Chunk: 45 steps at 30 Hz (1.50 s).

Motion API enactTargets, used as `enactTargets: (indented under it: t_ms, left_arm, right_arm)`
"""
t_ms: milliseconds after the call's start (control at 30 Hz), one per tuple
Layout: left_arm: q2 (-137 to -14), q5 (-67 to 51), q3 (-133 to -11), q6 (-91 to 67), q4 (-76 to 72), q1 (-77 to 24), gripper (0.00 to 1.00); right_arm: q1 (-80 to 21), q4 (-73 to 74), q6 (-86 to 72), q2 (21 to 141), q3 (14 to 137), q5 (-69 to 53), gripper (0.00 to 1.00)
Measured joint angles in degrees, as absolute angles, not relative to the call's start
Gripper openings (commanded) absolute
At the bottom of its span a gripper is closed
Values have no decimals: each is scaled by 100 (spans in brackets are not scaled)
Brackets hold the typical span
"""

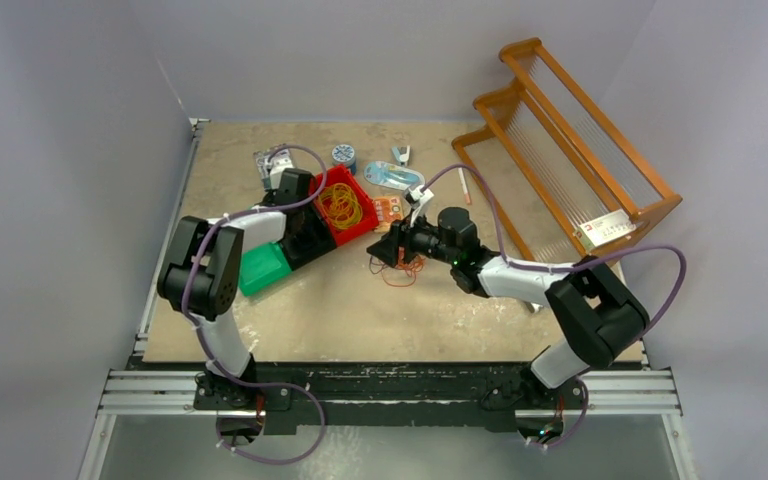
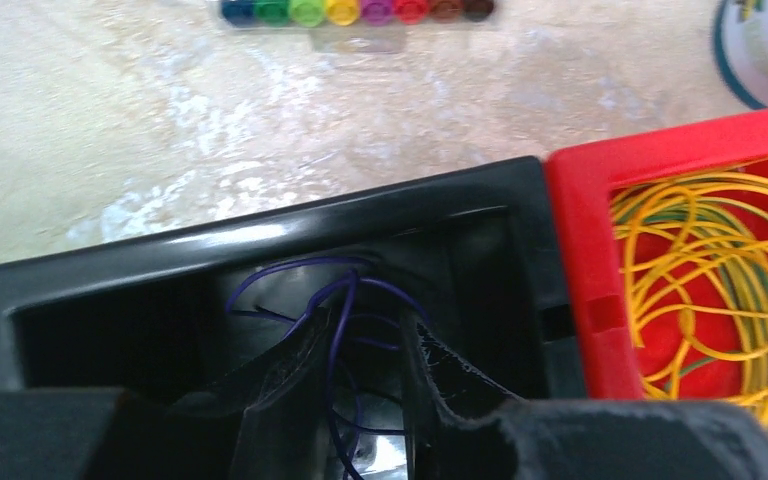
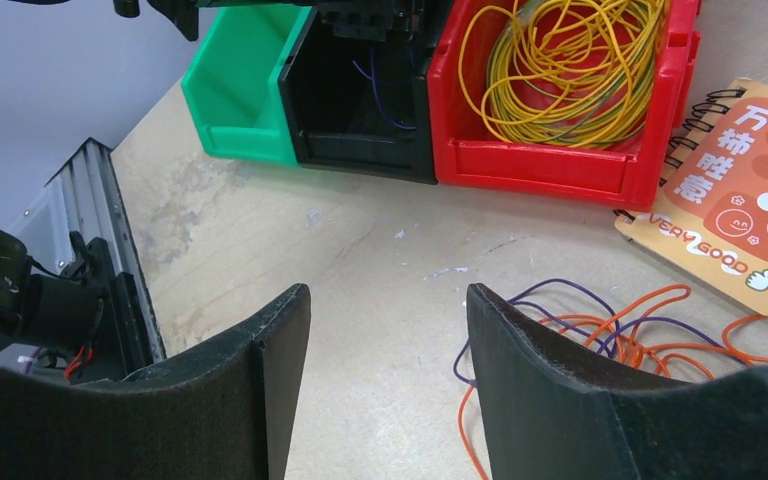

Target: Untangle the cables

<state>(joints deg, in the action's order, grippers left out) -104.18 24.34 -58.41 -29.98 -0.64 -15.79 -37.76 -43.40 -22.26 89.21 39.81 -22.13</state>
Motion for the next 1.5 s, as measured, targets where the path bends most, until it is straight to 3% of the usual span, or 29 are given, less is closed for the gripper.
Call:
enactTargets:
  t_ms: [300,733,933,1033,1133,1500]
  left_arm:
    - [-9675,2936,-5808,-3297,521,-1538,57]
    - [-8525,2556,-5719,-3385,821,-1511,58]
    - [-7937,2143,-5478,-3385,808,-2257,58]
    - [-7752,1933,-5236,-3363,753,-2762,58]
    - [-7723,1577,-5004,-3308,515,-3194,58]
    - [-8691,64,-4799,-2512,-331,-3948,56]
  right_arm:
    - [-3776,-3972,-2224,8442,3981,-1802,63]
    - [-3776,-3105,-2604,8014,3983,-169,68]
    - [-3605,-2491,-2902,7808,3983,475,66]
    - [-3411,-2213,-2982,7752,3983,598,60]
    - [-3214,-2027,-3065,7690,3981,644,54]
    - [-2971,-1935,-3258,7570,3883,320,55]
